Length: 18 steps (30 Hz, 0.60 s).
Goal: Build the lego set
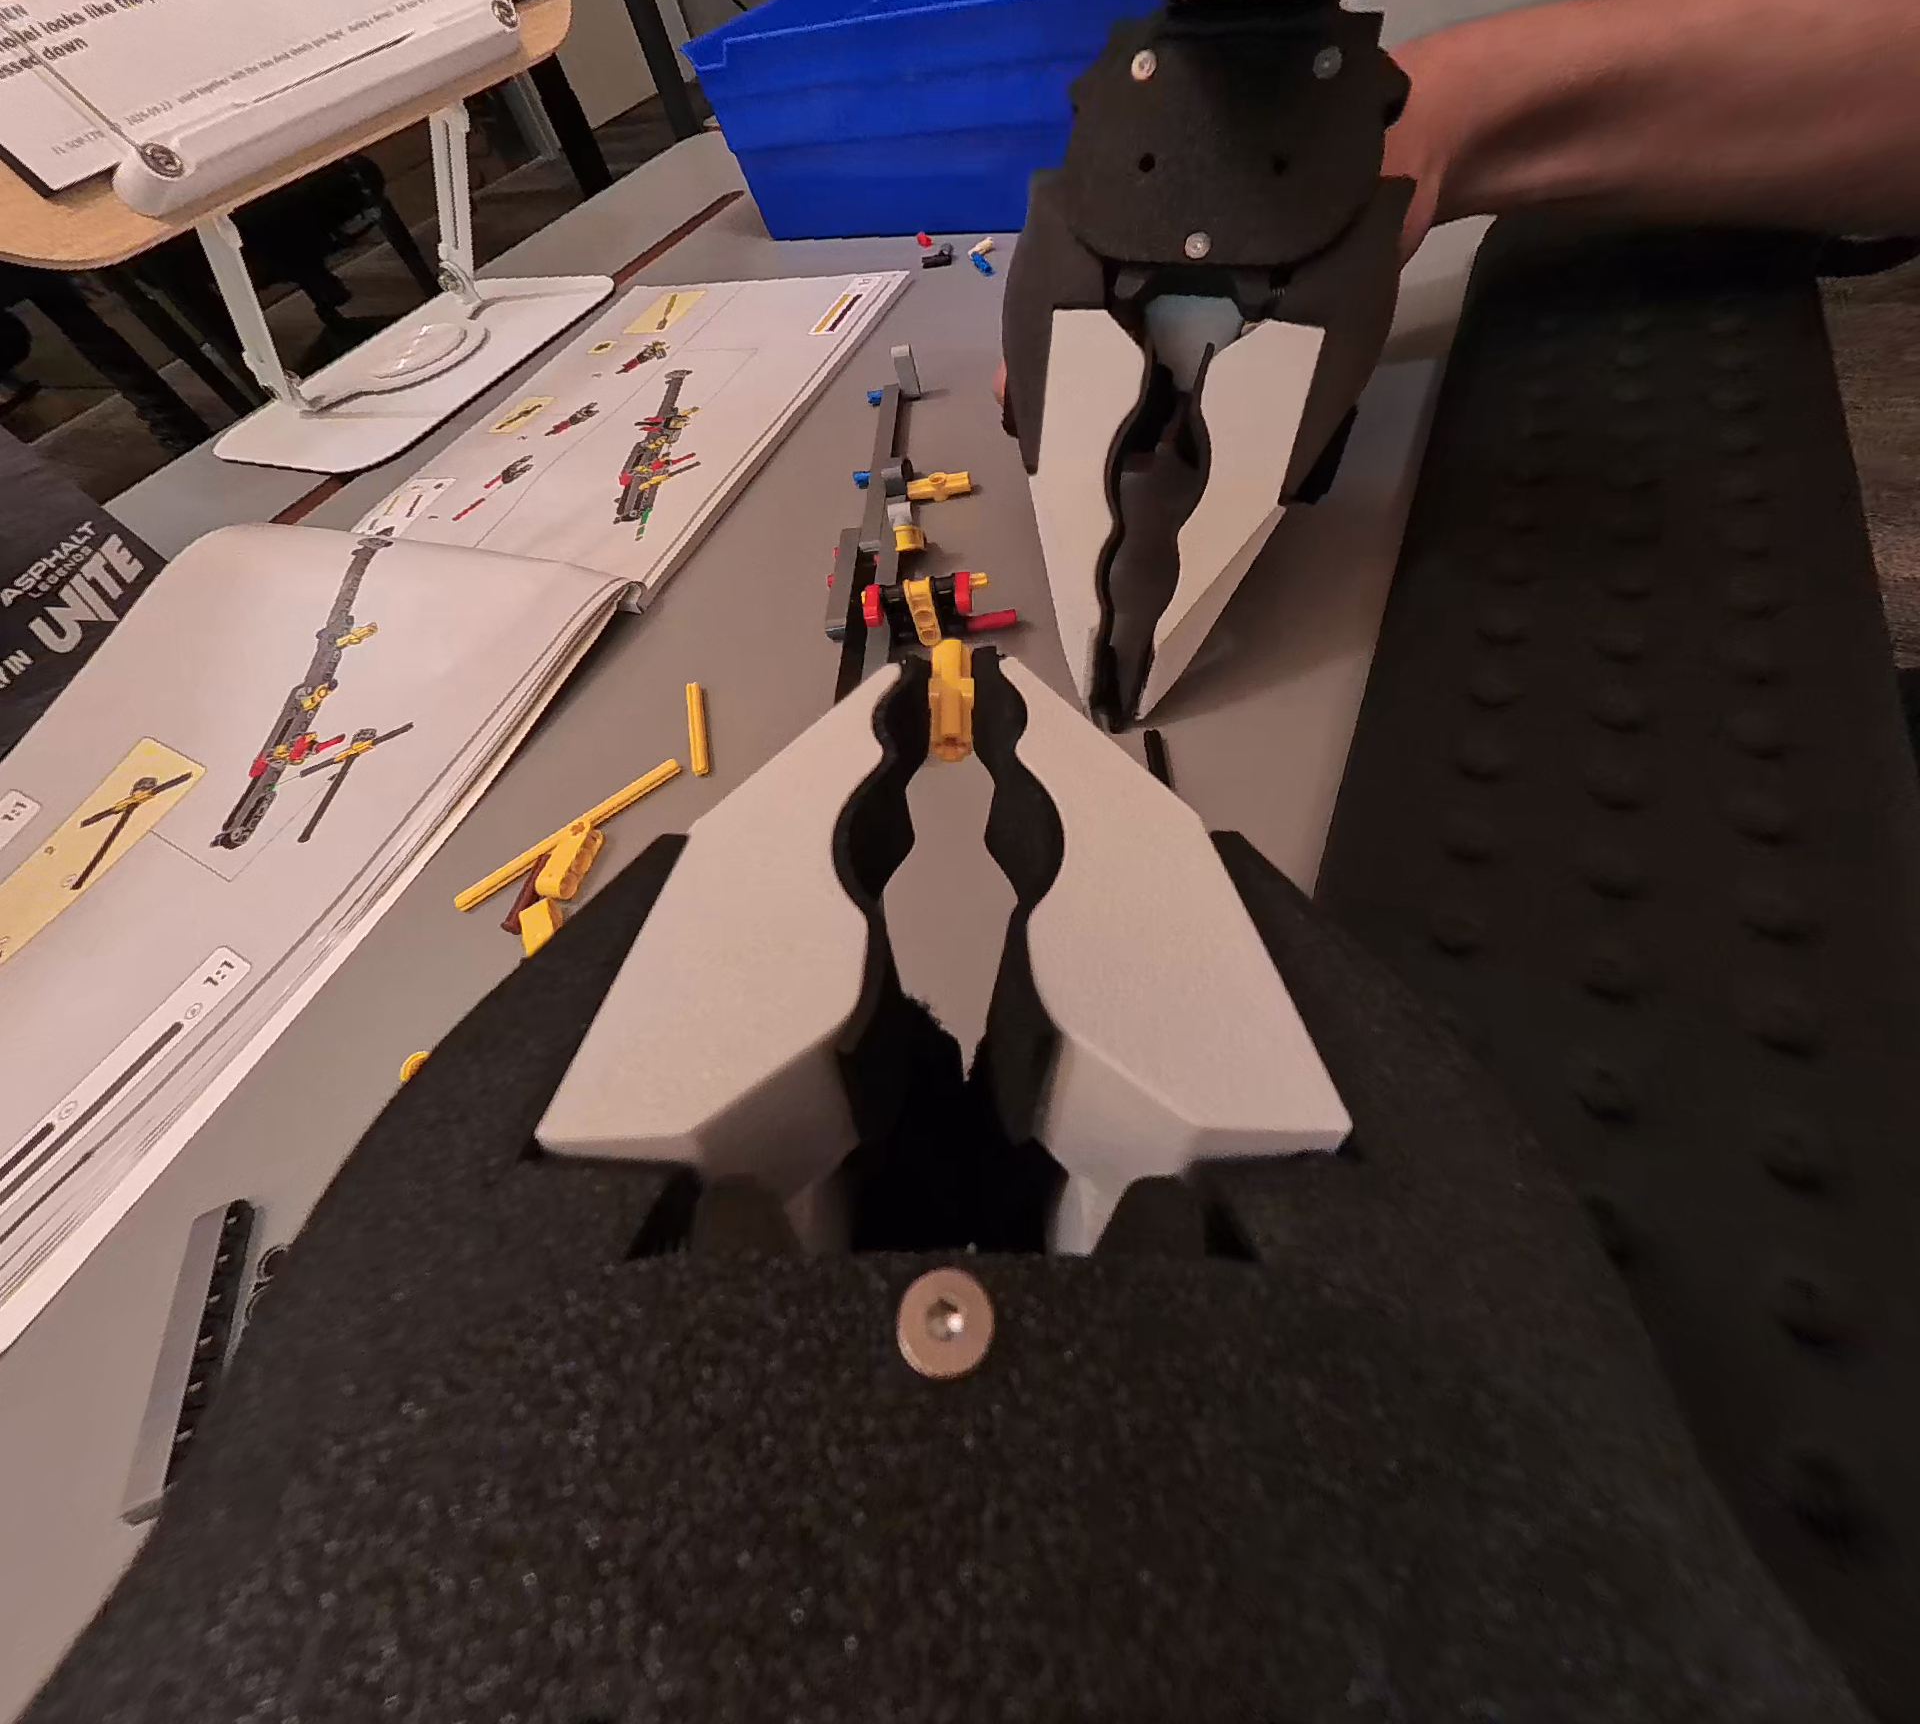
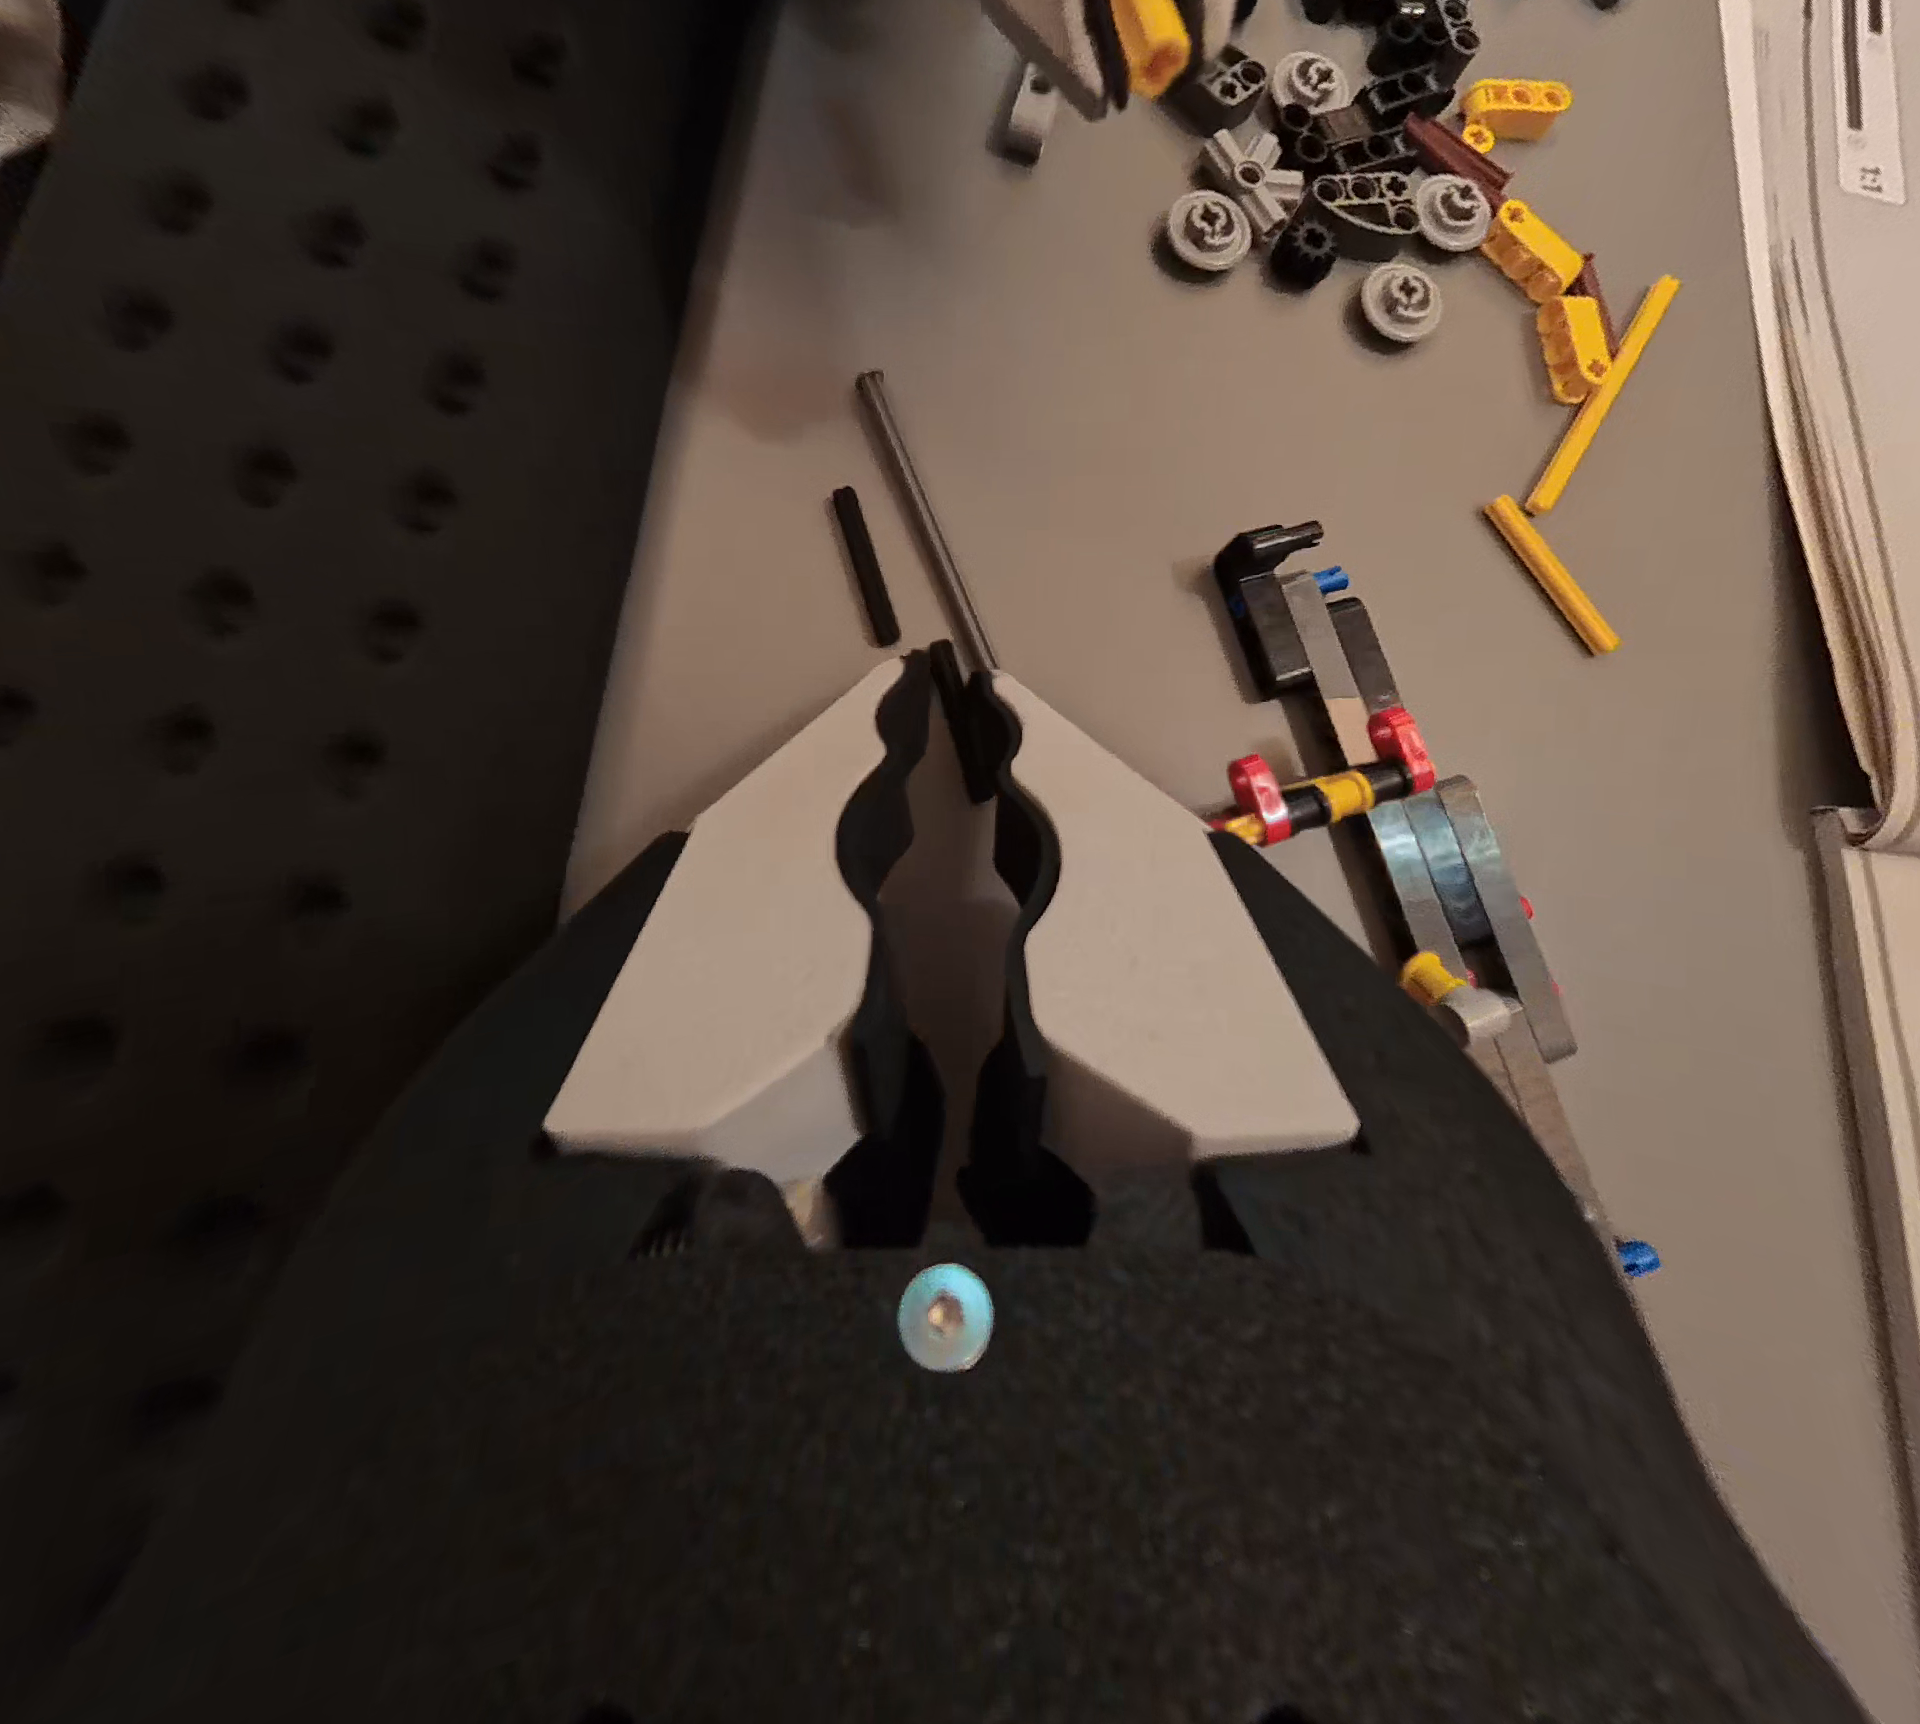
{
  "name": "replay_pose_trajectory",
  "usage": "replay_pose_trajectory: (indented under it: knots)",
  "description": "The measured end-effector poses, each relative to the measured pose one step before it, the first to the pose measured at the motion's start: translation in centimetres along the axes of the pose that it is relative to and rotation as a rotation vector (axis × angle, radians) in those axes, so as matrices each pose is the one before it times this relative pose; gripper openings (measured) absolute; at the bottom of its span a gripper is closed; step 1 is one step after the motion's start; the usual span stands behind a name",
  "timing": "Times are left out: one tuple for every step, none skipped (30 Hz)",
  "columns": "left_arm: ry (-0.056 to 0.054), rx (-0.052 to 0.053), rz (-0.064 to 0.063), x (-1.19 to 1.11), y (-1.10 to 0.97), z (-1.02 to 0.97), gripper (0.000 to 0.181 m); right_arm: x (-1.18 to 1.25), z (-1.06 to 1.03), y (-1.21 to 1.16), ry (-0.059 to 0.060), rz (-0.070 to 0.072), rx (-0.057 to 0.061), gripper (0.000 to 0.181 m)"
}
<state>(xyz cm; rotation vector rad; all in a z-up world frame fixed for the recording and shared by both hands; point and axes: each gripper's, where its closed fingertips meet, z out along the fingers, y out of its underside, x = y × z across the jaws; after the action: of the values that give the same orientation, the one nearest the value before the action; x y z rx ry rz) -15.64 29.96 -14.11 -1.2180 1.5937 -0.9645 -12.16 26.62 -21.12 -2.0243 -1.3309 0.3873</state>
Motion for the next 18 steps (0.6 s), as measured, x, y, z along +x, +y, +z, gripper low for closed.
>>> replay_pose_trajectory:
  knots:
    - [0.0029,-0.0037,0.0033,0.076,0.062,0.037,0.007,0.068,0.039,-0.010,0.0093,-0.0036,-0.0148,0.007]
    - [0.0030,-0.0033,0.0047,0.086,0.042,0.039,0.007,0.102,0.004,0.044,0.0103,-0.0005,-0.0144,0.004]
    - [0.0043,-0.0029,0.0048,0.127,0.046,0.028,0.007,-0.005,-0.003,0.017,0.0021,0.0038,-0.0131,0.004]
    - [0.0036,-0.0022,0.0042,0.090,0.034,0.027,0.007,0.009,-0.003,0.011,0.0008,0.0035,-0.0116,0.004]
    - [0.0019,-0.0015,0.0029,0.055,0.016,0.006,0.007,0.029,0.006,0.013,0.0055,0.0001,-0.0113,0.004]
    - [0.0030,0.0010,0.0010,0.055,-0.016,-0.001,0.007,0.019,0.012,0.002,0.0048,0.0011,-0.0107,0.003]
    - [0.0038,0.0035,-0.0012,0.034,-0.048,-0.022,0.007,0.022,0.002,-0.024,0.0025,0.0060,-0.0069,0.003]
    - [0.0063,0.0067,-0.0029,0.064,-0.099,-0.037,0.007,-0.016,-0.041,-0.001,0.0017,0.0013,-0.0004,0.003]
    - [0.0048,0.0101,-0.0032,0.029,-0.143,-0.047,0.007,0.044,-0.151,-0.093,0.0099,-0.0050,0.0082,0.003]
    - [0.0052,0.0125,-0.0020,0.046,-0.151,-0.061,0.007,0.247,-0.429,-0.565,0.0235,-0.0055,0.0340,0.002]
    - [0.0098,0.0139,-0.0011,0.117,-0.163,-0.058,0.007,0.344,-0.673,-0.947,0.0272,-0.0007,0.0484,0.002]
    - [0.0115,0.0132,0.0011,0.132,-0.136,-0.058,0.007,0.178,-0.793,-1.194,0.0093,0.0067,0.0529,0.002]
    - [0.0167,0.0180,0.0020,0.205,-0.221,-0.083,0.007,0.105,-0.853,-1.581,0.0011,0.0128,0.0620,0.002]
    - [0.0172,0.0281,-0.0047,0.181,-0.395,-0.135,0.007,0.140,-0.787,-1.757,0.0016,0.0123,0.0616,0.002]
    - [0.0183,0.0364,-0.0081,0.145,-0.503,-0.191,0.007,-0.204,-0.628,-1.692,-0.0181,0.0069,0.0481,0.002]
    - [0.0126,0.0398,-0.0065,0.046,-0.546,-0.222,0.007,-0.330,-0.423,-1.464,-0.0232,-0.0021,0.0295,0.002]
    - [0.0093,0.0387,-0.0028,0.034,-0.530,-0.215,0.007,-0.292,-0.213,-0.980,-0.0151,-0.0195,-0.0006,0.002]
    - [0.0063,0.0297,-0.0015,0.023,-0.428,-0.173,0.007,-0.241,-0.064,-0.481,-0.0140,-0.0246,-0.0287,0.002]
